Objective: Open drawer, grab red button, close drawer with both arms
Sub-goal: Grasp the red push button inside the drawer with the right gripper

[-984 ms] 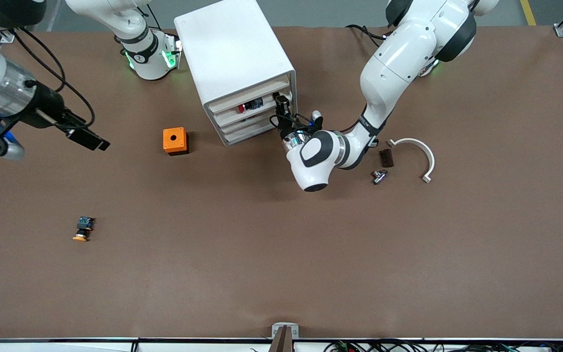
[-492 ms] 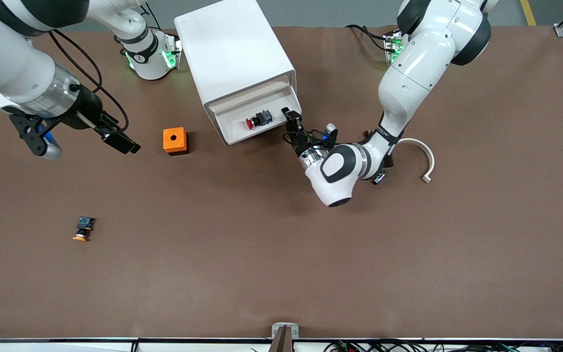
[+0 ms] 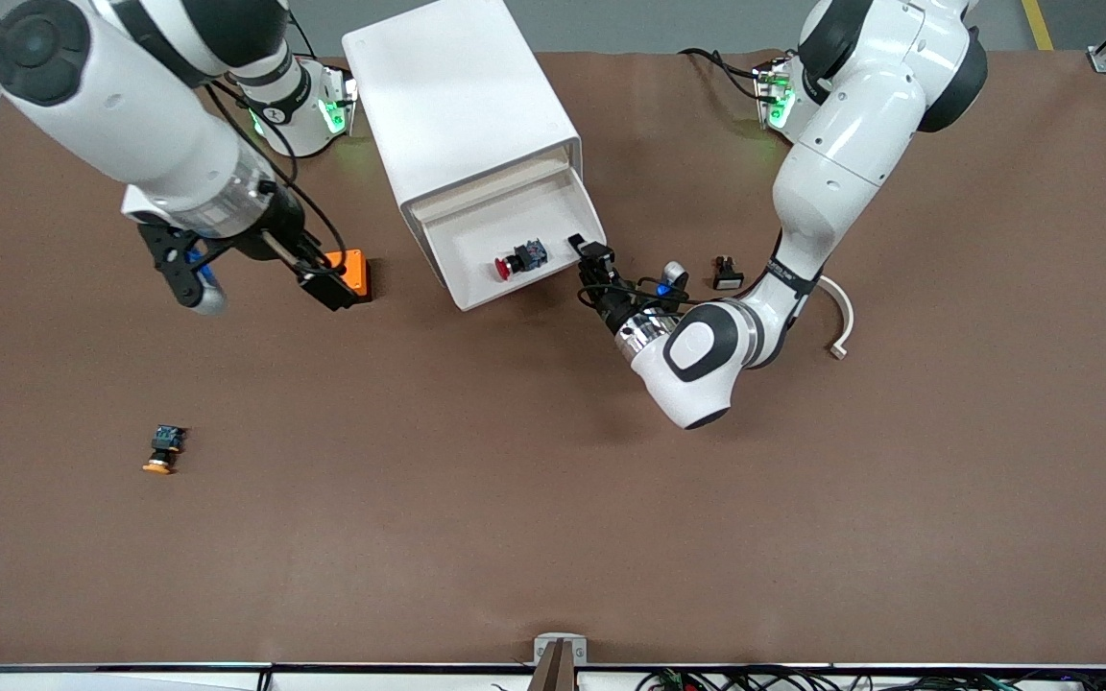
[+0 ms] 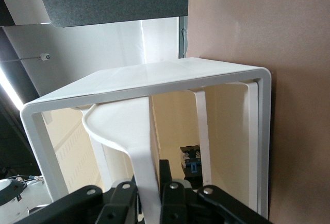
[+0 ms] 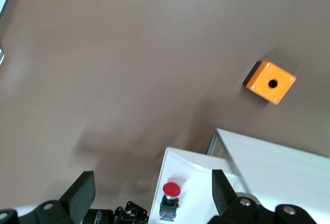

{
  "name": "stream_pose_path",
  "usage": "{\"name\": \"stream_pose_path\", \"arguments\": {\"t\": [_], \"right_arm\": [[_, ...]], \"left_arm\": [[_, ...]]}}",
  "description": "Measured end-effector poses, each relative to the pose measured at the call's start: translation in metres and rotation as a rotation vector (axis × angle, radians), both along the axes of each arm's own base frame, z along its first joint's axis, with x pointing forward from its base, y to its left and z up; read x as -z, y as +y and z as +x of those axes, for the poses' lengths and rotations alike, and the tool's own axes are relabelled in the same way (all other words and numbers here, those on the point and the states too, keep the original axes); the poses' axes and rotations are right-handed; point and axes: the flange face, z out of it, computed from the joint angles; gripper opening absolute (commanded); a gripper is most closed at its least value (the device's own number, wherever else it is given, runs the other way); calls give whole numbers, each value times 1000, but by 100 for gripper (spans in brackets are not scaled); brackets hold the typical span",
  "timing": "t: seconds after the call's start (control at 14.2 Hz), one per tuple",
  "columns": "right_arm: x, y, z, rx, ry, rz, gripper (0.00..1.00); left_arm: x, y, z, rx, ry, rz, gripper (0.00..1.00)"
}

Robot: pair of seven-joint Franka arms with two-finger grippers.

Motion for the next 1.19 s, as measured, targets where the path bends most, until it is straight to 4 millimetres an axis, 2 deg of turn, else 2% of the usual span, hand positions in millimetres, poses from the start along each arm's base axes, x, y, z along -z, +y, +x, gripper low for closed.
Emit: {"name": "stream_pose_path", "arguments": {"t": [0.42,0.49,0.56,0.63,0.91,1.19], "right_arm": [[49,91,-16,56,5,-7,100],[59,102,-18,62,8,-6,100],[71,112,-18,76,8,2,100],[82,118,-19,89,7,11,100],[122,140,-38,105,6,14,100],[155,154,-60,85,3,7,100]], "left_arm": [[0,1,2,-5,-5,-1,17],[0,1,2,-7,-6,-1,33],[0,2,3,-9,-6,-1,82],[0,3,4,-10,-7,-2,100],[-4,7,11,-17,-46,-48,100],[-11,11,23,-16,-152,-203,100]]}}
